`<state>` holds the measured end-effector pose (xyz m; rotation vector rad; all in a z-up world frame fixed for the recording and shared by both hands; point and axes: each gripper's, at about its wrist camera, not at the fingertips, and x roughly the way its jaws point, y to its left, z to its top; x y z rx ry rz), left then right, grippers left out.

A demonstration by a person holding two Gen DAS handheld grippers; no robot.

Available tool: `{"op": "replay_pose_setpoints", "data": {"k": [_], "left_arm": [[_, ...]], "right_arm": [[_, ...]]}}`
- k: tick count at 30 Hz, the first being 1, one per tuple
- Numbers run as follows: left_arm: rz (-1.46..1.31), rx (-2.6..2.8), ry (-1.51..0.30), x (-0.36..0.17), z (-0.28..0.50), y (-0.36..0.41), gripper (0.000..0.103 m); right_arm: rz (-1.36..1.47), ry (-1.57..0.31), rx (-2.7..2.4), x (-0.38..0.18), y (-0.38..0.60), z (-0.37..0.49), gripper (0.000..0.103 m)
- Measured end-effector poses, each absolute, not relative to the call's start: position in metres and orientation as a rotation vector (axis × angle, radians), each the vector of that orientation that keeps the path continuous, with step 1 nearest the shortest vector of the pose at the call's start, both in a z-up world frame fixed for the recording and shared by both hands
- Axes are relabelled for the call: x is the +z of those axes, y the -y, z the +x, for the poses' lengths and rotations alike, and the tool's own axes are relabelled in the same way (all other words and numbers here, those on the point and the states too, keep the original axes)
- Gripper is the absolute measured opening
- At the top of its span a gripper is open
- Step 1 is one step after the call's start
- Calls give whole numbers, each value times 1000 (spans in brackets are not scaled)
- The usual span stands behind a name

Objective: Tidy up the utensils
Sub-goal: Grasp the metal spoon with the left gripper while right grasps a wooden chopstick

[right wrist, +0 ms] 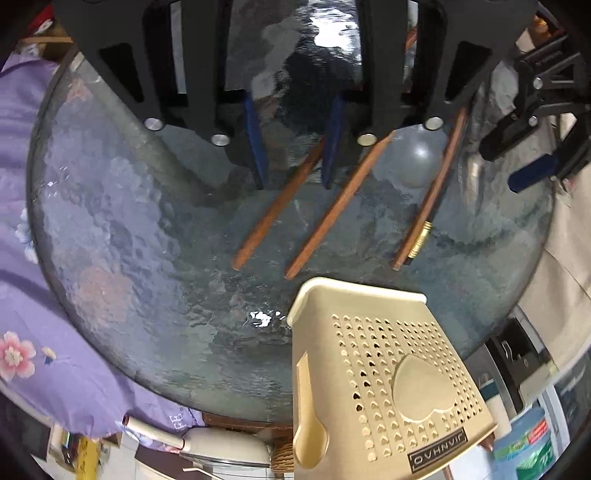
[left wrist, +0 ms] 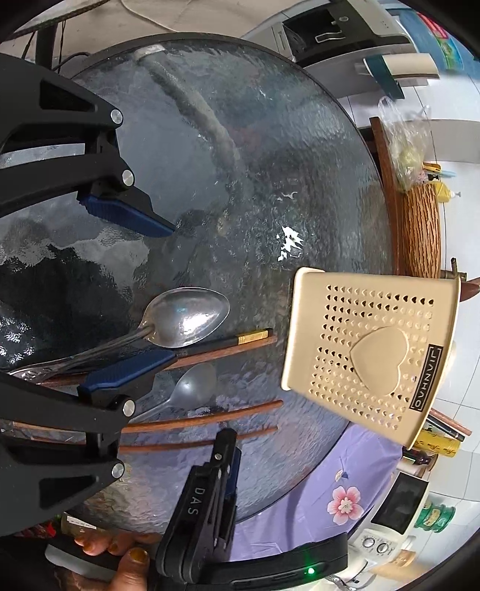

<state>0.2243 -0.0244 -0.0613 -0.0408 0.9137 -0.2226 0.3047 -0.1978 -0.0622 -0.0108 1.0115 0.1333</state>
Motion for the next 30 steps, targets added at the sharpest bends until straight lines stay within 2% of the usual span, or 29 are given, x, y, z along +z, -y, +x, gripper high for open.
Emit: {"op": "replay_pose_setpoints", "data": {"k": [15,20,30], "left_arm": [[-160,-146,-911,-59,240,33,59],[-226,-76,-904,-60,251,33,48],[-174,-32,-910,-64,249,52,44]], "right_arm": [[-6,-999,123,-63,202,312,26],[-22,-989,120,-63,197,307,26],[-36,-977,126,-63,192,313,26]]}}
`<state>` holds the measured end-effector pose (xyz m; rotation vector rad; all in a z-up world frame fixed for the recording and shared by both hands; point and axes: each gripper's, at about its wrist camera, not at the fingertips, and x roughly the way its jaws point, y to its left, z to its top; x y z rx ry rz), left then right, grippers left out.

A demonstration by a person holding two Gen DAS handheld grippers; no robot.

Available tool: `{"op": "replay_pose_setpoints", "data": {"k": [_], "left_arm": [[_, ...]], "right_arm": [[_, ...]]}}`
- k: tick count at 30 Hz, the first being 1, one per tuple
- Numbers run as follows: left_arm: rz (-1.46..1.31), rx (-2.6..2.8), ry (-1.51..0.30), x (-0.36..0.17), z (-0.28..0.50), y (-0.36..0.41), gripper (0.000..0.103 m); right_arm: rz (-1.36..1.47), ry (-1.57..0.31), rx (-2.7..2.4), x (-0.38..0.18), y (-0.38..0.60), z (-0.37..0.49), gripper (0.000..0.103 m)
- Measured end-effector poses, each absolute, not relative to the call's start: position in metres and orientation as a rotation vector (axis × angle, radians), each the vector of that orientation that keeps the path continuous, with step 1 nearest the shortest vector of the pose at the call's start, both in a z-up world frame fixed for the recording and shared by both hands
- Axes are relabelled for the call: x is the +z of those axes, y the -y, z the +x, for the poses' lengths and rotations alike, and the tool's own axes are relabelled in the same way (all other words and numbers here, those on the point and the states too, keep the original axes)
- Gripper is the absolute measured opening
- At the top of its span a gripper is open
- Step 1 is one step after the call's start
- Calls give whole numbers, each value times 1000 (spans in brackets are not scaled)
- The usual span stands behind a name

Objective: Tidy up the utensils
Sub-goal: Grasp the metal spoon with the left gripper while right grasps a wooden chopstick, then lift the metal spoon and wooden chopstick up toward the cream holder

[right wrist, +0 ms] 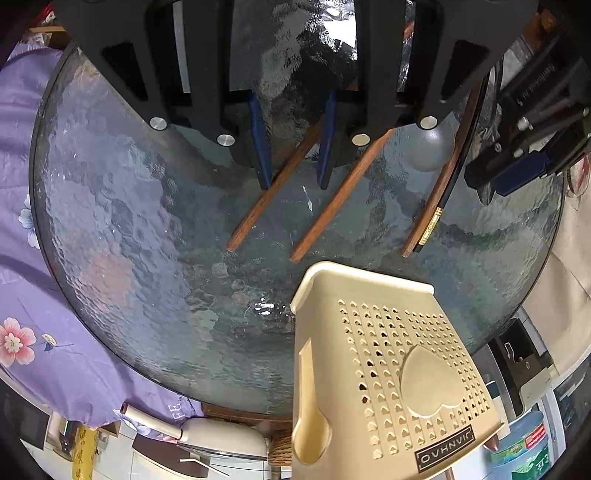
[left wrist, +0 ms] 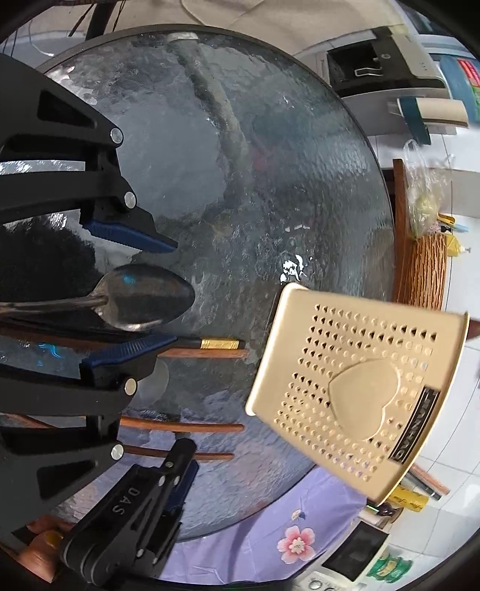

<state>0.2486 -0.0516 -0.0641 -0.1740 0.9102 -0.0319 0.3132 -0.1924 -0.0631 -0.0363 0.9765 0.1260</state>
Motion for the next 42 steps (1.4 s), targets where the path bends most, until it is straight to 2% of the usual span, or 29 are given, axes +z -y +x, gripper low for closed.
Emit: {"op": "replay_pose_setpoints", "data": {"k": [6,17,42], "left_arm": [[-133,-28,-893,-65,244,64,36],[-150,-144,-938,-63,251,48,36],[-65,-206,-915,-53,260,44,36]], "right_arm": [[-63,-976,134,-63,187,316,20],[-60,-985,219,-61,203,334,9],[98,-989,246,-56,231,347,7]]}}
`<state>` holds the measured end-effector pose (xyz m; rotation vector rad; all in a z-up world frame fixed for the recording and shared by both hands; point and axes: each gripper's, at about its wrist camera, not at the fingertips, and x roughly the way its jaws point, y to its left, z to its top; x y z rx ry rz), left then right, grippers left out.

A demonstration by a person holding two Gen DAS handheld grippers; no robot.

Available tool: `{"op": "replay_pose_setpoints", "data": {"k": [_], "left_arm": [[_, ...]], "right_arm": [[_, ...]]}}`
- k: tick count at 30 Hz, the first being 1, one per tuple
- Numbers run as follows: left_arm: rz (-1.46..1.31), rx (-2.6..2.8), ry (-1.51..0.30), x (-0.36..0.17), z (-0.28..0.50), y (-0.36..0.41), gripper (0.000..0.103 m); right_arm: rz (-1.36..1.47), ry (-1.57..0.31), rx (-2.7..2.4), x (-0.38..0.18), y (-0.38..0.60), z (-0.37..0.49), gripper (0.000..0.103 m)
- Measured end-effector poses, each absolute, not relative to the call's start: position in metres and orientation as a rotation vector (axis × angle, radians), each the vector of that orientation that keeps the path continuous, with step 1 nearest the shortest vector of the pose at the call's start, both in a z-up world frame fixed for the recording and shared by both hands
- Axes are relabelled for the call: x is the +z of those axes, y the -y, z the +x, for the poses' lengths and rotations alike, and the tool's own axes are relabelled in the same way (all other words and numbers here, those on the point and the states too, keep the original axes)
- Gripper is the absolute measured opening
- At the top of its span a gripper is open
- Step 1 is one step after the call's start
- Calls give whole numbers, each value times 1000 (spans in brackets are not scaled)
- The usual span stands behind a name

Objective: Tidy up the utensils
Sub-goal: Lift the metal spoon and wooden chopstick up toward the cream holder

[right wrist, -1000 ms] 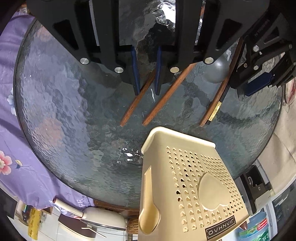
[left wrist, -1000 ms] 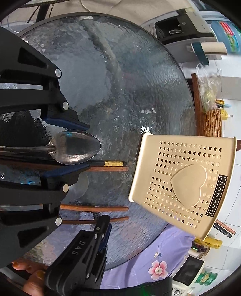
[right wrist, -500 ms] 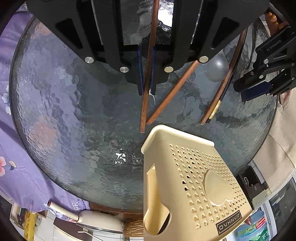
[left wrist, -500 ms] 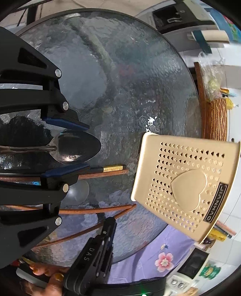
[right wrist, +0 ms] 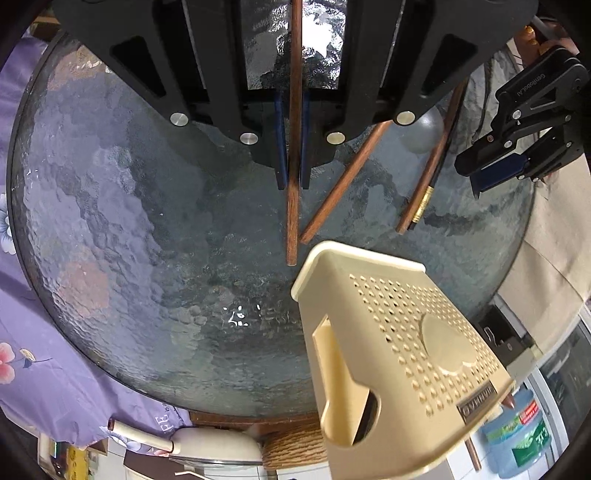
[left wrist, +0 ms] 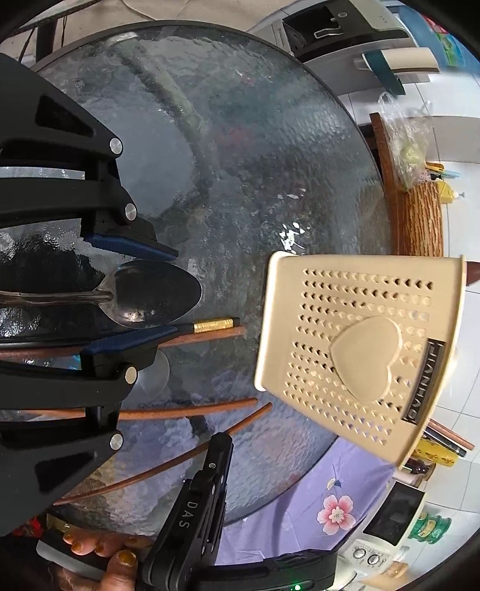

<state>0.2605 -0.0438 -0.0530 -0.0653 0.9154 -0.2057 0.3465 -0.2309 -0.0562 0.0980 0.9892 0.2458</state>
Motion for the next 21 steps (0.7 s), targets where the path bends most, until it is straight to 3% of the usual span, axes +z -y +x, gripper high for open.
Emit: {"op": "replay_pose_setpoints", "data": {"k": [21], "left_arm": [[-80,-308,-730,16,228,39,36]], "right_arm": [[188,-750,393,40,245,287,7]]}}
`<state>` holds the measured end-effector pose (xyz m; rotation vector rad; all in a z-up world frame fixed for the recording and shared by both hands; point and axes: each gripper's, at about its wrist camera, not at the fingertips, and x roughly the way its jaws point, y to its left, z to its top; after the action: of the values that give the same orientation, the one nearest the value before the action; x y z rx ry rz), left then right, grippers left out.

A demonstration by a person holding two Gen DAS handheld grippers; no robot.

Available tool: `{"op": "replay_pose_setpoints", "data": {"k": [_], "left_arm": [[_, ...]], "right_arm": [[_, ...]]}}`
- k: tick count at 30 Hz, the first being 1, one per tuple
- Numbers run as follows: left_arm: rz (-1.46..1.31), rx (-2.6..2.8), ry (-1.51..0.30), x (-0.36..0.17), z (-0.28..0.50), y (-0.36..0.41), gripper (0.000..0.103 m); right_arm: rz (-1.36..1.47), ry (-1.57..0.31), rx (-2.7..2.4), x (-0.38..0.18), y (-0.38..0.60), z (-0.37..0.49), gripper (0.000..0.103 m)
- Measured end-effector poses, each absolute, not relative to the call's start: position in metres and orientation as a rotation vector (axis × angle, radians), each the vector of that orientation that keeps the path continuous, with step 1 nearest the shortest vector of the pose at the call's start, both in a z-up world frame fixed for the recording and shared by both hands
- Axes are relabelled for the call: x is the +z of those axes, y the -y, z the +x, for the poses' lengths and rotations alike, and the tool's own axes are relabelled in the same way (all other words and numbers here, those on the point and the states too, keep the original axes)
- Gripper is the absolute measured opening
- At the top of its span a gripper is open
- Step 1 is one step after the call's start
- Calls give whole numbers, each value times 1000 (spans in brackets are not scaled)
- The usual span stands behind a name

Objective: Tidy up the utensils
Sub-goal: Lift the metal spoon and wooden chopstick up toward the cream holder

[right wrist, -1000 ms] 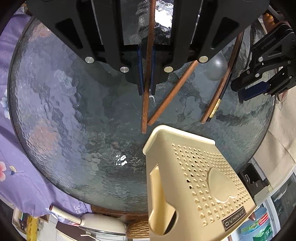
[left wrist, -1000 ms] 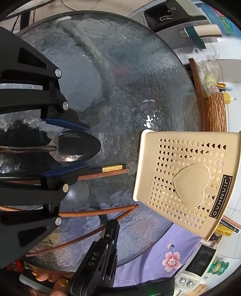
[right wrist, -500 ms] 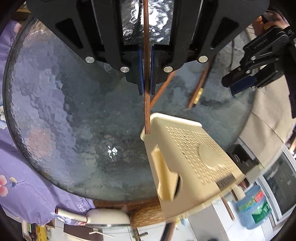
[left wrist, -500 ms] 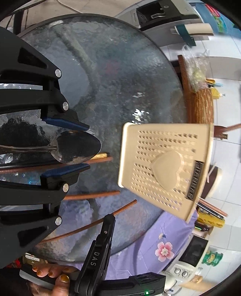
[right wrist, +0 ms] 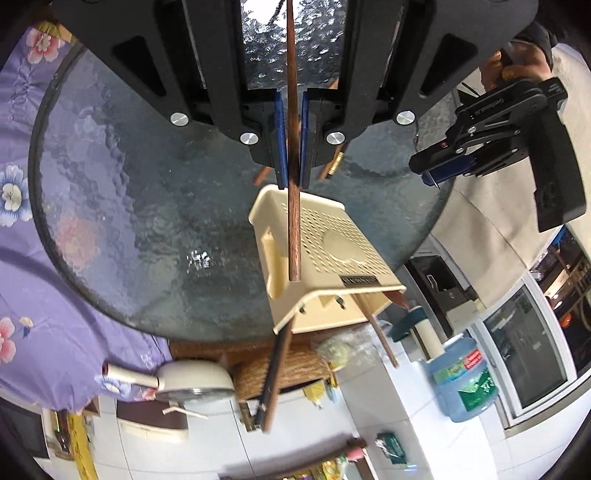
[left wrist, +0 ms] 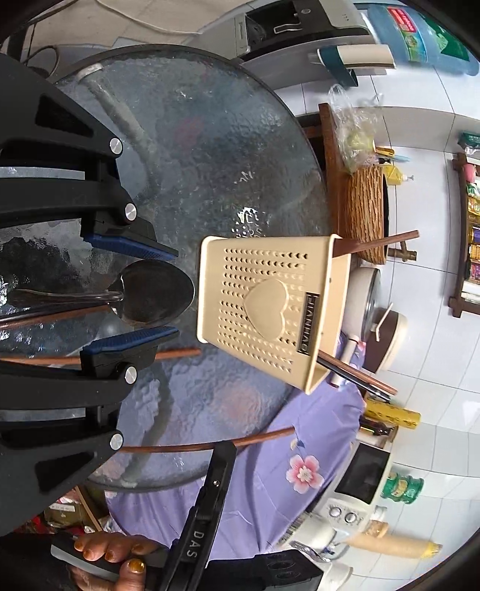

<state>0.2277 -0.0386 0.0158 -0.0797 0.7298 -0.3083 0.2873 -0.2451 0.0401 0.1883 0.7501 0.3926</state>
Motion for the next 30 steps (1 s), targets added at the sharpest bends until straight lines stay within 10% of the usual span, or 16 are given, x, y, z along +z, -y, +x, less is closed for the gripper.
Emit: {"op": "replay_pose_setpoints", "data": {"k": [30], "left_arm": [[-95,-341,-593,90,243,34,36]], "right_arm": [[103,-631,456,128,223,267,7]]}}
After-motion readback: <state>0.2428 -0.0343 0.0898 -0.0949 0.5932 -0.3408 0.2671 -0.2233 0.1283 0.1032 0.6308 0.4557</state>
